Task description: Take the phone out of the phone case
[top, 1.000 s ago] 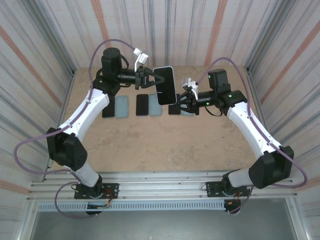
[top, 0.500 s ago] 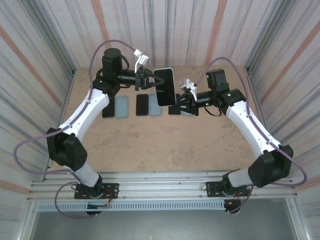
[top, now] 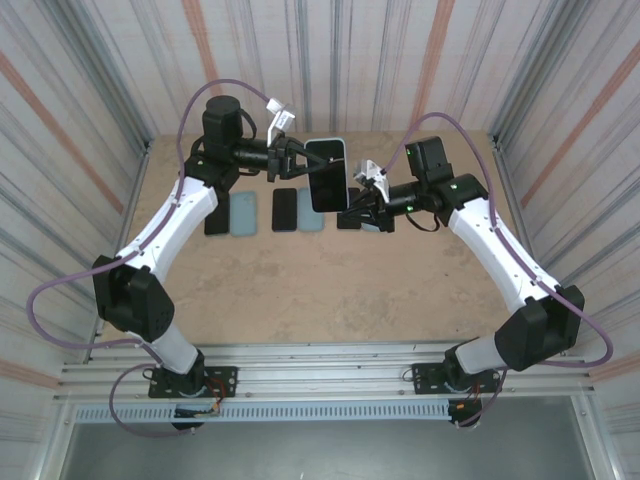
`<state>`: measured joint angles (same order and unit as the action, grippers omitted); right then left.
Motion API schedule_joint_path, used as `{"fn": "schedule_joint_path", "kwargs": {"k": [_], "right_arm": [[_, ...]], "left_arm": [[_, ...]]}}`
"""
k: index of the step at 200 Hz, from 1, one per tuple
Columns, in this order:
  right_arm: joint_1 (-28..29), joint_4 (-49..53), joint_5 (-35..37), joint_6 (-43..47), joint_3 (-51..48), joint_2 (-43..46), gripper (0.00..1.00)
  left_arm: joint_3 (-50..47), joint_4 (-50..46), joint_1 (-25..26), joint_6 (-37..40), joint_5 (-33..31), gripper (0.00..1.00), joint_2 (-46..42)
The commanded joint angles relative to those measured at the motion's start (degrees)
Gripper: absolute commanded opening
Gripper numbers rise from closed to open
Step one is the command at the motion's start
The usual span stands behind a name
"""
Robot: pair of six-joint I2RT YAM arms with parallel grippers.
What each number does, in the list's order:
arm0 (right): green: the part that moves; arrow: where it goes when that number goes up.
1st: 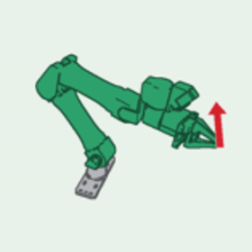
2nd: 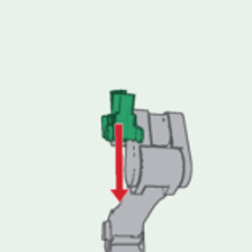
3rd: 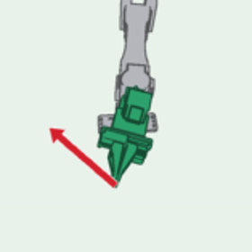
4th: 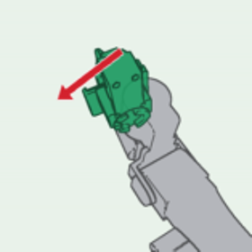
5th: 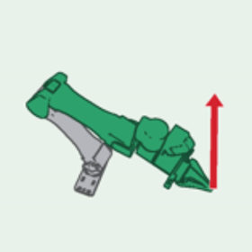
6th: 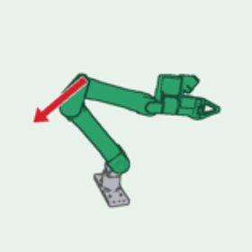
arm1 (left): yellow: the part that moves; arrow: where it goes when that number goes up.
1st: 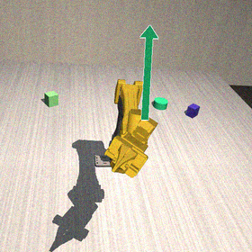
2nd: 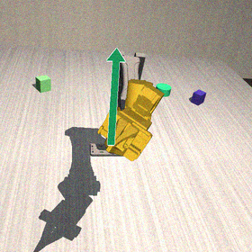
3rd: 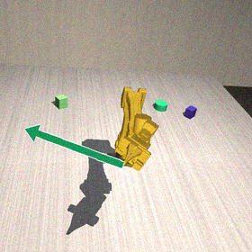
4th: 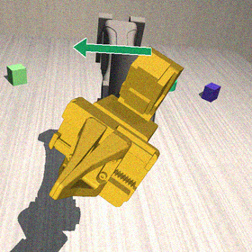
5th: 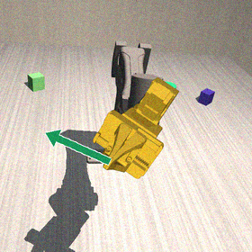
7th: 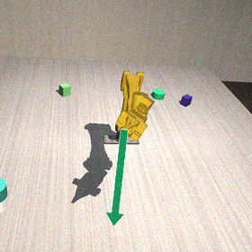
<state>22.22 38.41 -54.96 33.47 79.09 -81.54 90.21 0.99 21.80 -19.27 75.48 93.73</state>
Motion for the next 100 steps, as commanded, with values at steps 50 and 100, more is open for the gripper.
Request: {"fn": "schedule_joint_path", "kwargs": {"k": [50, 100], "right_arm": [[1.51, -9.09, 15.11, 3.83, -0.47, 2.6, 0.09], [1.51, -13.28, 9.67, 0.42, -2.01, 4.25, 0.12]], "left_arm": [[0.79, -3.22, 2.52, -3.75, 4.89, 0.0, -4.52], [0.86, -2.23, 2.81, -4.27, 4.06, 0.0, -4.36]]}}
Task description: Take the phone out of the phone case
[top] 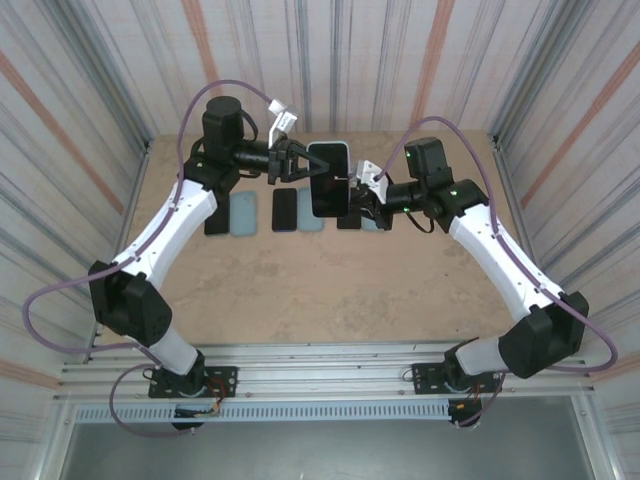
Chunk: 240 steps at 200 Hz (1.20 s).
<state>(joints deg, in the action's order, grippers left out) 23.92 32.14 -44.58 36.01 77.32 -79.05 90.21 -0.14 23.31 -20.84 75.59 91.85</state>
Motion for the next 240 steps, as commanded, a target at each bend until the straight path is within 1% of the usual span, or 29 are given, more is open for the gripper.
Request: {"fn": "schedule_joint_path", "kwargs": {"k": [1, 28, 69, 100, 125, 145, 161, 182, 196, 213, 229, 240], "right_arm": [[-0.19, -7.05, -0.92, -2.15, -0.24, 1.82, 0.12], [-0.28, -9.02, -3.88, -4.36, -1.73, 3.04, 0.17], [-0.71, -15.15, -8.33, -10.04, -5.5, 5.19, 0.25], [-1.04, -19.72, -11.36, -15.51, -7.56, 5.57, 0.31], [-1.5, -25.24, -13.25, -21.22, -10.21, 6.1, 0.36], [-2.46, -32.36, -14.87, -28.2, -12.81, 6.68, 0.4], [-2.93, -38.9, -16.82, -34.53, -14.33, 6.5, 0.44], [-3.03, -42.23, -17.39, -39.31, -14.56, 6.06, 0.46], [-3.12, -43.4, -15.89, -42.46, -14.74, 5.66, 0.48], [-3.34, -45.24, -13.27, -48.13, -14.9, 5.09, 0.51], [-3.53, -50.81, -12.62, -56.38, -16.05, 4.74, 0.52], [-3.48, -54.92, -11.29, -62.7, -17.12, 4.58, 0.53]], "left_arm": [[0.89, -1.09, 1.3, -2.7, 3.95, 0.0, -2.47], [1.28, -0.72, 1.0, -3.17, 1.84, 0.0, -2.21], [-0.78, 4.0, -0.08, -7.77, -2.14, 0.0, -2.29], [-1.37, 4.8, -0.2, -9.05, -3.69, 0.0, -2.56], [-2.44, 8.4, -0.2, -12.82, -4.88, 0.0, -2.8], [-4.09, 12.82, -0.17, -17.38, -6.13, 0.0, -3.15], [-4.11, 13.58, -0.11, -20.75, -7.31, 0.0, -3.08], [-3.95, 15.5, 0.09, -24.2, -9.19, 0.0, -3.3], [-4.34, 16.48, 0.31, -25.83, -11.26, 0.0, -3.61], [-4.85, 15.25, 0.33, -28.22, -14.72, 0.0, -3.63], [-5.92, 15.46, 0.29, -32.69, -18.92, 0.0, -3.15], [-6.3, 16.69, 0.16, -36.64, -20.55, 0.0, -2.21]]}}
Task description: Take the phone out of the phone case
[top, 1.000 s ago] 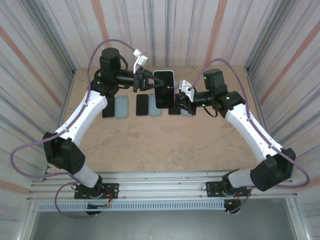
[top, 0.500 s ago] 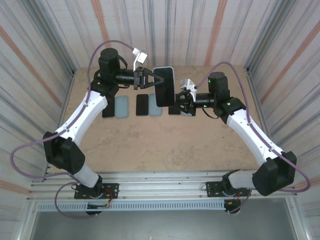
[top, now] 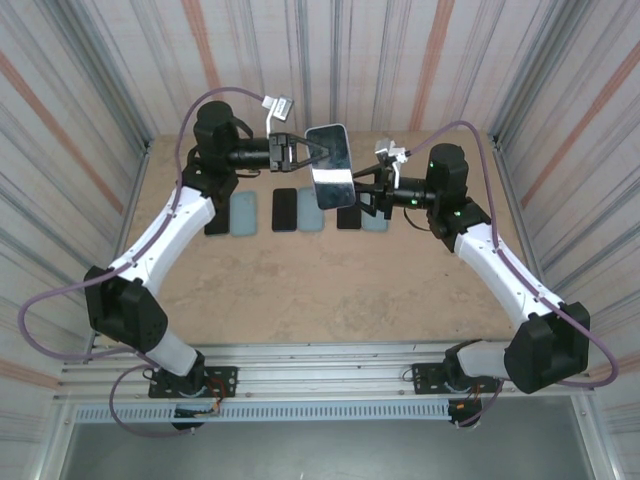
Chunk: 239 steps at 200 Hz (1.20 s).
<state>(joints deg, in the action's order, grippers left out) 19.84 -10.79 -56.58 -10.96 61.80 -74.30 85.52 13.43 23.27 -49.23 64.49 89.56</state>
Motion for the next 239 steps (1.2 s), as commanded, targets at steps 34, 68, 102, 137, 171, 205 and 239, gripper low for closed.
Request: {"fn": "schedule_joint_path", "kwargs": {"k": [34, 68, 102, 137, 171, 205, 239], "right_arm": [[1.19, -15.1, 5.98, -32.05, -2.88, -0.46, 0.56], [2.2, -19.79, 14.41, -46.79, -6.79, 0.73, 0.55], [3.95, -19.54, 20.72, -55.44, -8.15, 1.29, 0.5], [4.61, -18.13, 24.97, -59.76, -8.98, 2.1, 0.42], [4.91, -20.19, 25.29, -62.45, -9.66, 2.15, 0.34], [4.82, -21.76, 25.73, -63.71, -10.64, 2.37, 0.24], [4.51, -25.02, 25.64, -66.85, -11.77, 1.41, 0.14]], "left_arm": [[-3.39, 9.45, 0.2, -18.52, -13.61, 0.0, 2.58], [-5.98, 13.57, 0.38, -24.72, -17.2, 0.0, 4.16], [-8.49, 16.67, 0.81, -28.29, -19.09, 0.0, 5.48], [-10.13, 21.06, 1.25, -31.98, -19.71, 0.0, 7.34], [-10.75, 22.41, 1.66, -33.71, -20.7, 0.0, 8.9], [-10.09, 22.46, 2.04, -34.54, -21.09, 0.0, 10.43], [-9.78, 21.68, 2.12, -34.75, -21.24, 0.04, 11.37]]}}
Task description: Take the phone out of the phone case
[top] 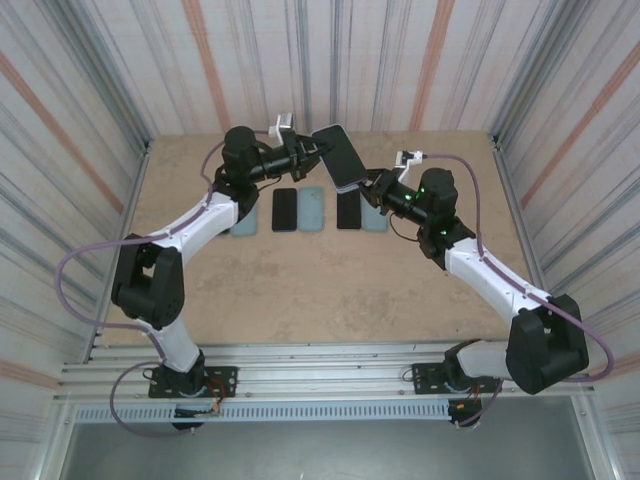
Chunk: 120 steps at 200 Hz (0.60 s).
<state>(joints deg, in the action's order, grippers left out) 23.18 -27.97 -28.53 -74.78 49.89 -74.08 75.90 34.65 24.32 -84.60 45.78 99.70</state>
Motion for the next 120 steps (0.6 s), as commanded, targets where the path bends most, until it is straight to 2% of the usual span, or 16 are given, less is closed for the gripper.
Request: {"fn": "schedule_joint_path", "kwargs": {"k": [1, 45, 65, 91, 120], "right_arm": [[1.17, -7.85, -2.4, -3.03, 0.15, 1.19, 0.14], [0.75, -9.98, -1.54, -4.43, -0.88, 0.46, 0.0], [0.48, -10.09, -0.75, -4.33, -1.39, 0.74, 0.0], [0.29, -10.43, 0.1, -3.99, -1.8, 0.79, 0.0], [-0.06, -11.76, 0.75, -3.98, -2.2, 0.18, 0.0]], "left_arm": [[-0.19, 0.44, 1.08, 0.64, -2.53, 0.04, 1.22], [0.3, -0.81, 1.06, 1.1, -2.62, 0.23, 1.4], [0.59, -1.46, 1.0, 1.48, -2.72, 0.39, 1.49], [1.2, -2.33, 1.08, 1.95, -2.8, 0.55, 1.5], [1.98, -4.67, 1.08, 3.48, -3.3, 0.65, 0.61]]}}
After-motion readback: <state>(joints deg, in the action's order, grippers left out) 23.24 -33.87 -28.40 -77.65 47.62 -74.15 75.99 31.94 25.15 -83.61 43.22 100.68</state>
